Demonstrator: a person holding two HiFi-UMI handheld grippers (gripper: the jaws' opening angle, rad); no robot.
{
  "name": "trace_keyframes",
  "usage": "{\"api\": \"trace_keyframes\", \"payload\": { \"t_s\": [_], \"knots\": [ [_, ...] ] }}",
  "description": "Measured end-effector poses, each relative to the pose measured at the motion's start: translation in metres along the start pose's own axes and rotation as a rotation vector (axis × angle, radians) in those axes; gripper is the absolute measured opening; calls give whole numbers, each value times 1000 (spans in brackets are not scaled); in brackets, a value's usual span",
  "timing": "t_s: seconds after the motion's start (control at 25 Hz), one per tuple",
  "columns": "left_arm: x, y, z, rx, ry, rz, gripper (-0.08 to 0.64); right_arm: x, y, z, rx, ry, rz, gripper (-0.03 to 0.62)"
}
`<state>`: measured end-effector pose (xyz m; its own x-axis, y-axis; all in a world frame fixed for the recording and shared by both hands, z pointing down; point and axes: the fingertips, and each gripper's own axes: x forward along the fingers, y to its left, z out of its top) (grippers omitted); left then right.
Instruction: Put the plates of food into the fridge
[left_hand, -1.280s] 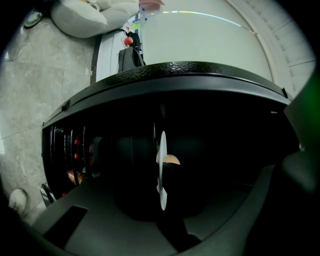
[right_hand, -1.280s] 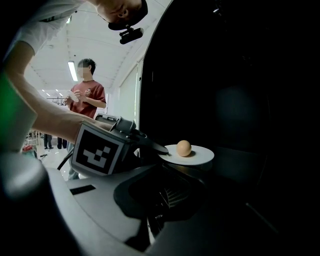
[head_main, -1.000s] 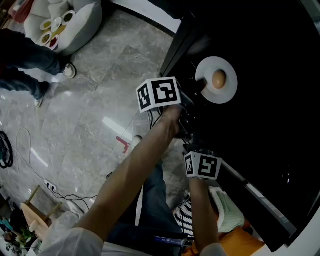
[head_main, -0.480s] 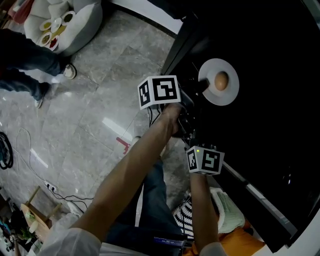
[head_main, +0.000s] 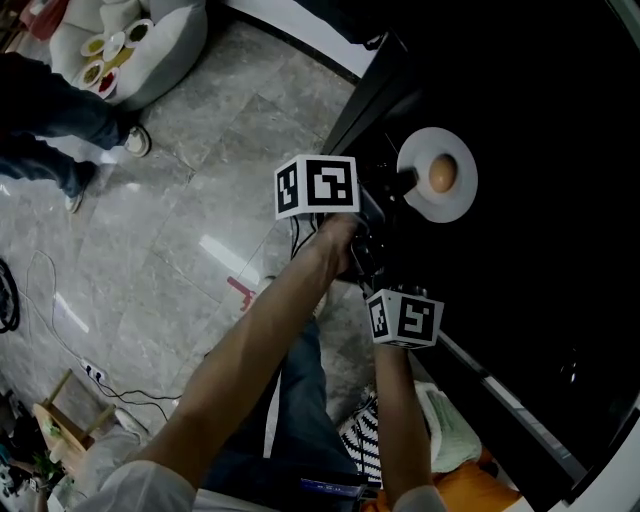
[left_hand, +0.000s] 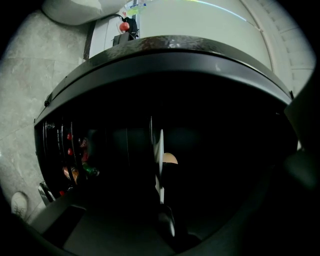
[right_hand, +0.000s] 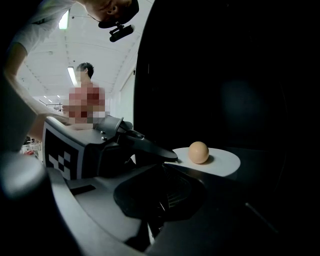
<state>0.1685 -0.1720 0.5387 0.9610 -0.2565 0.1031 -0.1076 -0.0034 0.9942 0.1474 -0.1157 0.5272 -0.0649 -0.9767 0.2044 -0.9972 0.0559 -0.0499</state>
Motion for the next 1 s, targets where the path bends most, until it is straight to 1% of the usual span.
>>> {"api": "trace_keyframes", "payload": {
  "t_s": [0.12,0.24,0.32,0.4,0.48,0.6,0.8,1.0],
  "knots": [
    [1,1,0,9,3,7,18,1,0,-1,-7,10,13,9],
    [2,2,0,28,26,14,18,7,0,-1,-18,19,21,9],
    [3,1,-3,33,54,11,18,11,-2,1,-5,16,6,9],
    [3,-1,-8,23,63,1,18,12,-6,4,22,11,-8,9],
    [4,-2,-8,8,55,-5,18,13,-8,5,26,8,-14,9],
    [3,-1,-4,11,53,-2,18,17,-5,5,4,6,-6,9],
    [-2,-3,-1,-11,27,-18,18,17,-2,8,-12,9,6,9],
    [-7,3,11,-11,-6,-3,18,22,-10,3,-1,17,-8,8]
  ]
}}
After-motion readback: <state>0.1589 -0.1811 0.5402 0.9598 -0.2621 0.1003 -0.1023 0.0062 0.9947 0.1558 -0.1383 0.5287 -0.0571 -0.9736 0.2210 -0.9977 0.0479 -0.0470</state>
